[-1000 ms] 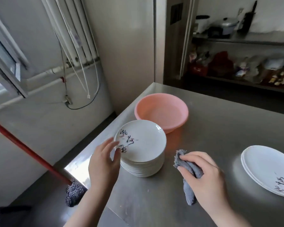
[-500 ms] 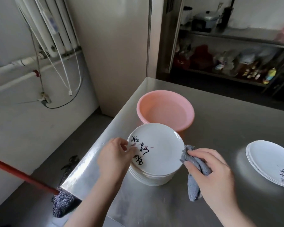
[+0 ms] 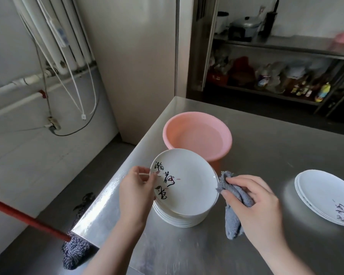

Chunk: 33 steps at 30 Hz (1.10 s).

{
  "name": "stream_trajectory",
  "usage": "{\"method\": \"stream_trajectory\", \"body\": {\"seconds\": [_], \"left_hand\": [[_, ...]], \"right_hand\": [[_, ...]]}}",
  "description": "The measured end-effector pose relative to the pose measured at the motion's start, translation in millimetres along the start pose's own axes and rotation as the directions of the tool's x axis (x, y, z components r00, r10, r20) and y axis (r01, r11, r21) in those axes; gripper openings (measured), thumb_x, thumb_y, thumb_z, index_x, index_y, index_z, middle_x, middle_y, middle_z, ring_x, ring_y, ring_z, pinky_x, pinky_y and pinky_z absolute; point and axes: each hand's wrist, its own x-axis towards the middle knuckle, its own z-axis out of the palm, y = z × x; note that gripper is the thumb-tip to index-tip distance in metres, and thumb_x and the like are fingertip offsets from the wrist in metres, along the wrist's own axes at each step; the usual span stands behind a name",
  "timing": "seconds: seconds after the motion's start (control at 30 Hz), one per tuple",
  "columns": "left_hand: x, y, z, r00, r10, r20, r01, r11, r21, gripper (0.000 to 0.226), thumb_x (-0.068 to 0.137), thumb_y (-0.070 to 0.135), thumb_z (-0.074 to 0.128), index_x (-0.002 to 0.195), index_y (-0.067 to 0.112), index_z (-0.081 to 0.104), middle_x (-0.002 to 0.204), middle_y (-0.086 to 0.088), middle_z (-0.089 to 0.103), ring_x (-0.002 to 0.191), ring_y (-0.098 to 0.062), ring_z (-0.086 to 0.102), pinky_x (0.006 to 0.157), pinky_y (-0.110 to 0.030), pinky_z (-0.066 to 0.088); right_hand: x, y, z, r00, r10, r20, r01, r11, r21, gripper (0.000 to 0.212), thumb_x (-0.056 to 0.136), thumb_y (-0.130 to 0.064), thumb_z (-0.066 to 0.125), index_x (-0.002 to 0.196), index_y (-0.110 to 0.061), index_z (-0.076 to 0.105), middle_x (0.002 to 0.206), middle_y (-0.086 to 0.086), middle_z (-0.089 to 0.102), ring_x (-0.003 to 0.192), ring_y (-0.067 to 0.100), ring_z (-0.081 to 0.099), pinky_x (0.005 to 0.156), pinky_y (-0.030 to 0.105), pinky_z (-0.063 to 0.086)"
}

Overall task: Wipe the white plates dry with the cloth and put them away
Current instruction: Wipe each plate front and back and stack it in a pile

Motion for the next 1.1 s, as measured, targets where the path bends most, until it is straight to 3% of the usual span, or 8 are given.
{"method": "stream_trajectory", "body": {"seconds": [0.1,0.23,0.4,0.67,0.83,0.9,1.0,1.1], "left_hand": [[-3,1,-2,1.0,-0.016,-0.023,0.012,0.99,-0.14,0.008,0.084,0.017,0.074,0.084,0.018,0.066,0.068,-0.002,0.074,0.059,-0.027,0.069,0.06,-0.05,0.058],[-9,10,6,0.999,-0.031,-0.009,0.028,0.965,-0.261,0.009,0.081,0.014,0.078,0.082,0.016,0.069,0.065,-0.004,0.073,0.065,-0.039,0.069,0.059,-0.05,0.059],[-32,36,44,0.982,0.038,0.185,0.021,0.951,-0.31,0.013,0.077,0.015,0.081,0.084,0.016,0.07,0.07,-0.003,0.075,0.058,-0.022,0.071,0.048,-0.031,0.056],[-139,26,159,0.885,0.01,0.465,0.125,0.958,-0.26,0.013,0.072,0.017,0.084,0.074,0.025,0.073,0.067,-0.003,0.073,0.055,-0.014,0.067,0.043,-0.021,0.046],[-215,-13,235,0.884,-0.168,0.437,0.261,0.952,-0.161,0.016,0.072,0.015,0.084,0.073,0.017,0.068,0.064,0.0,0.073,0.047,-0.011,0.06,0.045,-0.027,0.046],[-240,-22,258,0.89,-0.217,0.401,0.296,0.944,-0.146,0.017,0.072,0.016,0.084,0.073,0.017,0.068,0.063,0.001,0.072,0.045,-0.011,0.059,0.041,-0.024,0.046],[-270,-32,283,0.874,-0.308,0.376,0.376,0.918,-0.122,0.017,0.074,0.017,0.084,0.075,0.017,0.067,0.068,-0.001,0.074,0.056,-0.019,0.069,0.047,-0.035,0.056],[-286,-37,290,0.873,-0.345,0.344,0.39,0.918,-0.071,0.015,0.077,0.018,0.082,0.079,0.018,0.067,0.07,0.001,0.075,0.064,-0.023,0.071,0.057,-0.039,0.059]], "right_hand": [[-4,0,-9,0.999,0.013,-0.03,-0.014,1.0,-0.026,0.033,0.069,0.0,0.081,0.086,-0.027,0.072,0.097,-0.016,0.064,0.089,0.01,0.066,0.081,0.024,0.051],[-11,-1,-32,0.992,0.047,-0.121,-0.052,0.998,-0.043,0.029,0.07,-0.003,0.08,0.086,-0.026,0.072,0.098,-0.016,0.064,0.088,0.008,0.066,0.079,0.011,0.047],[-25,1,-83,0.946,0.101,-0.308,-0.122,0.991,-0.049,0.027,0.071,-0.009,0.079,0.087,-0.029,0.071,0.101,-0.018,0.065,0.092,0.012,0.066,0.085,0.016,0.048],[-71,55,-203,0.859,0.185,-0.478,-0.257,0.962,-0.088,0.028,0.073,-0.005,0.079,0.09,-0.027,0.072,0.101,-0.014,0.065,0.092,0.018,0.068,0.085,0.03,0.052],[-94,118,-266,0.892,0.257,-0.372,-0.31,0.946,-0.09,0.033,0.072,0.002,0.078,0.087,-0.026,0.072,0.098,-0.014,0.064,0.09,0.017,0.067,0.082,0.029,0.051],[-103,138,-282,0.911,0.285,-0.298,-0.324,0.942,-0.09,0.035,0.072,0.002,0.078,0.084,-0.03,0.072,0.097,-0.015,0.063,0.092,0.012,0.065,0.081,0.021,0.05],[-114,165,-301,0.925,0.32,-0.202,-0.347,0.932,-0.11,0.034,0.072,0.003,0.077,0.081,-0.03,0.071,0.094,-0.017,0.064,0.092,0.006,0.063,0.077,0.009,0.044],[-122,186,-308,0.932,0.343,-0.119,-0.359,0.919,-0.16,0.028,0.073,0.001,0.076,0.083,-0.025,0.072,0.096,-0.019,0.064,0.091,0.005,0.063,0.075,0.011,0.044]]}}
